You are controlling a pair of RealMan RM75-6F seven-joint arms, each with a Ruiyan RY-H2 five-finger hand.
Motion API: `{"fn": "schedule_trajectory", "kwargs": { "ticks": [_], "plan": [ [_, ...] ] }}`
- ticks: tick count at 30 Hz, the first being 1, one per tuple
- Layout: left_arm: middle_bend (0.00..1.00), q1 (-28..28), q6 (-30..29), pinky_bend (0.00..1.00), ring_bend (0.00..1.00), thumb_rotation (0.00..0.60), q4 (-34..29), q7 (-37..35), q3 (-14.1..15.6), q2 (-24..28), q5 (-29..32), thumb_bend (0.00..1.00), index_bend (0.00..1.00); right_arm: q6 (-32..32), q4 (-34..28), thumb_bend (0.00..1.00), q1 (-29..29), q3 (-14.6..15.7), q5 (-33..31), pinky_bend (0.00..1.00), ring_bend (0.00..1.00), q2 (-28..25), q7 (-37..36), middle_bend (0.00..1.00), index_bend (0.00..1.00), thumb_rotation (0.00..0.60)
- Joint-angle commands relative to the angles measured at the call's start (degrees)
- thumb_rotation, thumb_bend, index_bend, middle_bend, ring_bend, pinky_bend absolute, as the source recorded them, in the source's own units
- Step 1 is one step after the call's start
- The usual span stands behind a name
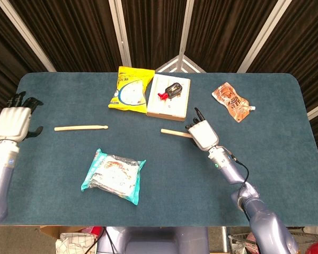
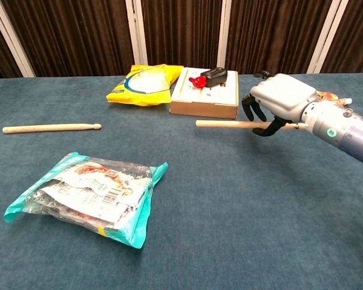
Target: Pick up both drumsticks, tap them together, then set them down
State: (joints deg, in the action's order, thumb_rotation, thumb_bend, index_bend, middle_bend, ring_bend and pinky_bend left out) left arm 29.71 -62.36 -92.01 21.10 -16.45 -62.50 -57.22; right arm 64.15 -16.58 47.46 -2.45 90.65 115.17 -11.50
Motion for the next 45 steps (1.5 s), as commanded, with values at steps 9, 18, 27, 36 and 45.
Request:
{"fn": "schedule_trajectory", "kwargs": {
  "ticks": [9, 18, 27, 36, 45],
  "plan": [
    [0.15, -9.69, -8.55, 0.00, 0.00, 0.600, -5.89, -18.32, 3.13, 9.19, -12.81, 0.36, 0.24, -2.57, 2.04, 0.45, -1.26, 0.93, -0.08, 0.01, 0.35, 0.32, -1.07, 0.63, 0.76, 0.600],
    [0.14, -13.18, -11.93, 0.00, 0.00, 0.600, -6.39, -25.66, 4.24, 12.51, -16.40, 0.36, 0.24, -7.29, 1.17, 0.45, -1.22, -0.01, -1.85, 0.00, 0.27, -0.80, -0.68, 0.47, 0.57, 0.600],
    [0.14, -13.85, -12.71, 0.00, 0.00, 0.600, -7.33, -26.89, 5.12, 13.02, -18.39, 0.36, 0.24, -8.93, -2.63, 0.45, -2.13, -3.18, -5.63, 0.00, 0.24, -2.75, 3.00, 0.39, 0.50, 0.600],
    [0.13, -15.10, -14.89, 0.00, 0.00, 0.600, -10.69, -25.09, 6.94, 13.97, -22.38, 0.36, 0.24, -8.62, -11.94, 0.45, -3.99, -8.66, -11.90, 0.00, 0.22, -7.12, 10.84, 0.35, 0.46, 0.600],
    [0.06, -17.52, -17.26, 0.00, 0.00, 0.600, -14.23, -19.44, 10.45, 14.41, -26.87, 0.28, 0.12, -1.01, -39.93, 0.40, -11.63, -12.43, -17.45, 0.00, 0.11, -18.95, 19.88, 0.17, 0.11, 0.600]
  ]
}}
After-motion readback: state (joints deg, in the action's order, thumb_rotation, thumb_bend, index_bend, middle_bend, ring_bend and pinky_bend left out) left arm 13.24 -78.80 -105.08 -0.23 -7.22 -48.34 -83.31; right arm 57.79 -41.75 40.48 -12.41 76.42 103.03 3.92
